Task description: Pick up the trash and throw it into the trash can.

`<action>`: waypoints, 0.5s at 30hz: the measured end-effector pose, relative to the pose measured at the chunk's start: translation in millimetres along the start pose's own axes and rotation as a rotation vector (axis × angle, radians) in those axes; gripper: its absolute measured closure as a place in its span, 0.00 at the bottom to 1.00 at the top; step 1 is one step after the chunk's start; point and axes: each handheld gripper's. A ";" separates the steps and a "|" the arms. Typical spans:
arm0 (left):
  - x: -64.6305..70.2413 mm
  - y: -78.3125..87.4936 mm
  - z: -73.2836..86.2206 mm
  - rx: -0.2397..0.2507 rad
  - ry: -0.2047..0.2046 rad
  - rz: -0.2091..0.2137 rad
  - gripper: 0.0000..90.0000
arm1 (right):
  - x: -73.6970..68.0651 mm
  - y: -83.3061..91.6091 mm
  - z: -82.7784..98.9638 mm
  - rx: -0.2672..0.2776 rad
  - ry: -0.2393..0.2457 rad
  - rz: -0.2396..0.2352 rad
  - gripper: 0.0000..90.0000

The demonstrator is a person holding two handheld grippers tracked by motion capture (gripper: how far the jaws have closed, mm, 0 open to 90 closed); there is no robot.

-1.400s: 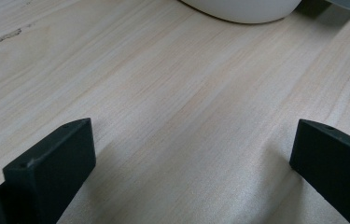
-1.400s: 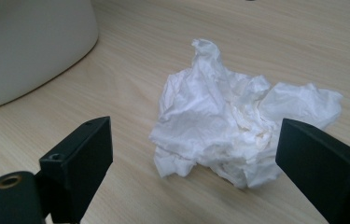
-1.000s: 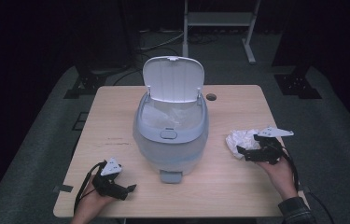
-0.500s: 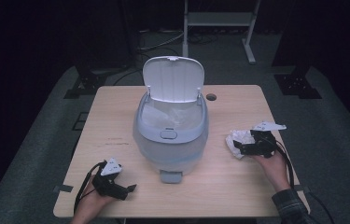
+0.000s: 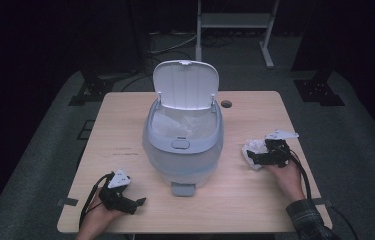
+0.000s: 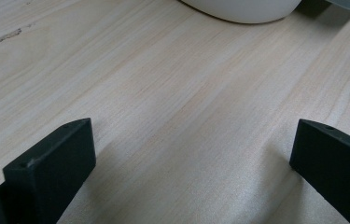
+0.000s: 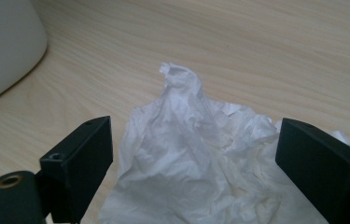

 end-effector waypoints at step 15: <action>0.0 0.0 0.0 0.000 0.000 0.000 0.00 | 0.5 -17.0 9.6 -0.072 0.013 0.003 0.12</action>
Point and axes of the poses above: each handheld gripper's, and its own axes: y roughly backward along the jaws, z roughly out of its underside, x roughly to its right, and after that the axes turned 2 degrees about z, right-handed
